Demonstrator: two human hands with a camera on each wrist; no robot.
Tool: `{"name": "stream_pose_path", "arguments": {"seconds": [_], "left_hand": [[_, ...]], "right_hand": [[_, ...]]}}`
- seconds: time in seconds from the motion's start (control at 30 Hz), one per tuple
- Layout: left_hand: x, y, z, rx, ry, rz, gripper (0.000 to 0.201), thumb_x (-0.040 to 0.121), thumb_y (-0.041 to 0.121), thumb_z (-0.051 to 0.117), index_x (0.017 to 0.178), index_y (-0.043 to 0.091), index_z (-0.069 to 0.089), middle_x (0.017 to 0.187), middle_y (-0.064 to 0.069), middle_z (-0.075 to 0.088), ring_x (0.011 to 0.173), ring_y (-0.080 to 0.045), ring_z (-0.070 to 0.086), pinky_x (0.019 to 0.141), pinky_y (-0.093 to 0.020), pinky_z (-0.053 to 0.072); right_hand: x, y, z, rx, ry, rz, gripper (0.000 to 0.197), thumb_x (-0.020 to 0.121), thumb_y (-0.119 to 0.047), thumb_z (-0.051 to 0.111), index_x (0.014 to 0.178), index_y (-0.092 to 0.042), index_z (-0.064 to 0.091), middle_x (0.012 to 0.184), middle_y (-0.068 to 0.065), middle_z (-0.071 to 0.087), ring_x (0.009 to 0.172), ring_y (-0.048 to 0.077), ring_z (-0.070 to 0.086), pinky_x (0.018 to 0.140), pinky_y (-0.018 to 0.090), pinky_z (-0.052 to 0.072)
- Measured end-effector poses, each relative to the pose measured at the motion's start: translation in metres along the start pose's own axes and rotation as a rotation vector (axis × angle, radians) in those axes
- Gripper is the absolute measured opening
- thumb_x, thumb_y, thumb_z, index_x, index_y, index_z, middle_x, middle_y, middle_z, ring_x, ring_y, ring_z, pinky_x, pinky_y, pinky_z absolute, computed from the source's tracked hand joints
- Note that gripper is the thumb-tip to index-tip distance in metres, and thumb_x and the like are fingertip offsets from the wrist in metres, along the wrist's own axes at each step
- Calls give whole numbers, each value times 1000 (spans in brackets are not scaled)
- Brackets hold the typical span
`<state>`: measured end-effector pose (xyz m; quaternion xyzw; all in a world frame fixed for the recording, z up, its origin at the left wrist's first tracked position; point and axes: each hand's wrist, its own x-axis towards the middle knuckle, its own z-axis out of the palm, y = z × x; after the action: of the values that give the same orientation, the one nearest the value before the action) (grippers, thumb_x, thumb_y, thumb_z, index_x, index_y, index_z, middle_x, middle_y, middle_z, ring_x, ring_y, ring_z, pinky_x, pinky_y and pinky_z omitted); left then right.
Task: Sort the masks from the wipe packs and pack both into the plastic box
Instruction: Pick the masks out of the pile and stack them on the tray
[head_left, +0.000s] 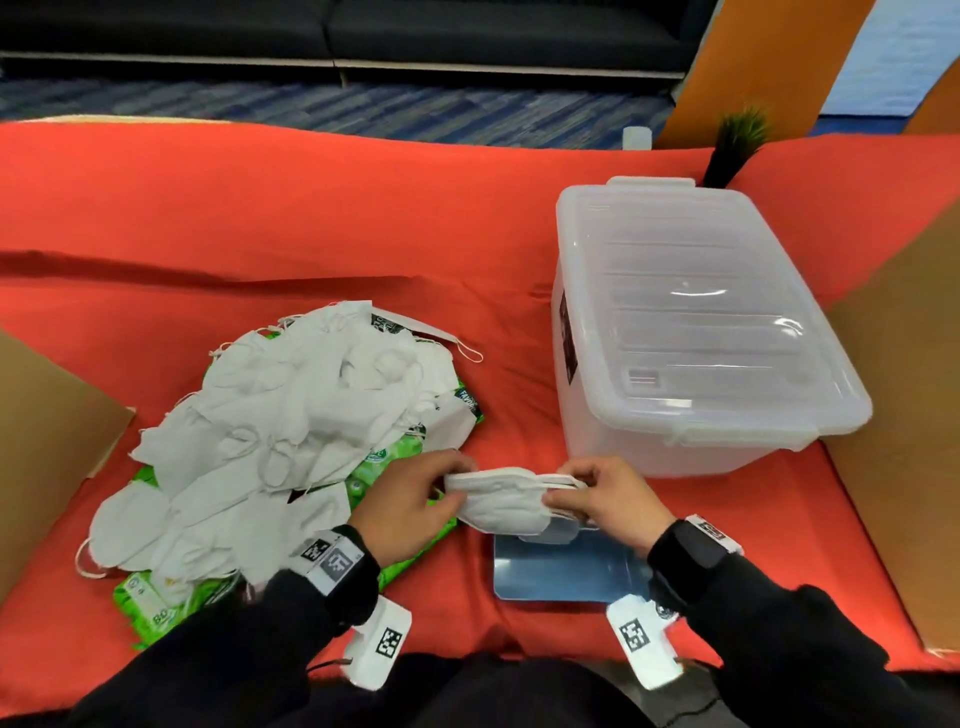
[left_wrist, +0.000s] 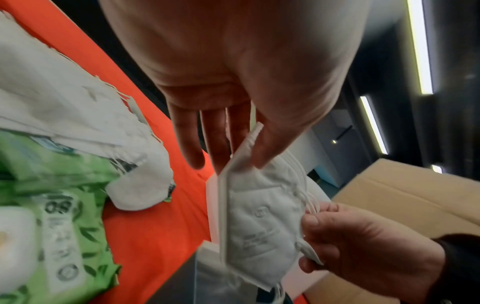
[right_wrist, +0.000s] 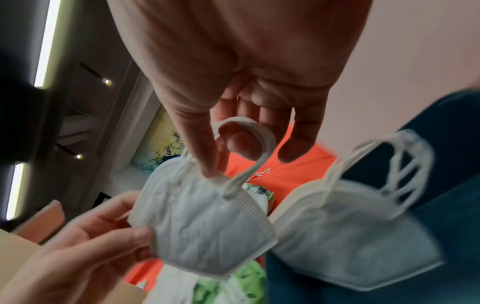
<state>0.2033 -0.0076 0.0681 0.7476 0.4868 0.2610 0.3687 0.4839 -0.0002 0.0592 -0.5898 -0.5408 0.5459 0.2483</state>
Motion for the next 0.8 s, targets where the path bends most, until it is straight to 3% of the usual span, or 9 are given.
{"name": "stream_pose_path", "arguments": {"seconds": [0.1, 0.23, 0.33, 0.43, 0.6, 0.8], "left_hand": [[10, 8, 32, 147, -27, 56, 25, 82, 25, 64, 105, 31, 71, 99, 16, 71, 88, -1, 64, 78, -20, 48], [16, -2, 77, 298, -113, 22, 26, 83, 28, 59, 105, 30, 71, 98, 10, 68, 88, -12, 65, 76, -28, 50], [17, -14, 94, 393, -150, -42, 30, 87, 25, 58, 114, 28, 70, 105, 4, 70, 98, -20, 66, 82, -30, 49], [17, -20, 103, 485, -136, -60, 30, 85, 28, 57, 113, 31, 67, 103, 6, 70, 97, -21, 64, 81, -33, 49], [18, -26, 109, 476, -48, -144, 21, 86, 35, 64, 104, 30, 71, 100, 8, 63, 92, -19, 65, 71, -34, 52], [25, -21, 106, 453, 35, -230, 13, 87, 38, 63, 98, 31, 66, 91, 9, 61, 83, -15, 63, 68, -35, 51]], "right_hand": [[-14, 22, -23, -165, 44, -6, 9, 77, -13, 85, 74, -13, 77, 64, -3, 70, 60, 3, 55, 61, 24, 42], [-21, 56, -50, -341, 82, 46, 22, 73, -17, 86, 64, -32, 73, 58, -12, 66, 54, -3, 51, 60, 23, 40], [-17, 71, -54, -374, 139, 69, 23, 72, -22, 88, 61, -33, 71, 64, -15, 71, 58, -8, 58, 61, 16, 40], [-11, 74, -48, -483, 170, 11, 29, 71, -23, 87, 62, -41, 65, 71, -11, 70, 66, -3, 61, 61, 9, 39], [5, 73, -39, -505, 171, 10, 26, 70, -17, 81, 65, -35, 63, 59, -8, 63, 58, 1, 58, 56, 15, 39], [11, 71, -40, -390, 203, 16, 21, 72, -15, 81, 78, -26, 64, 61, -1, 68, 52, 12, 66, 50, 29, 54]]}}
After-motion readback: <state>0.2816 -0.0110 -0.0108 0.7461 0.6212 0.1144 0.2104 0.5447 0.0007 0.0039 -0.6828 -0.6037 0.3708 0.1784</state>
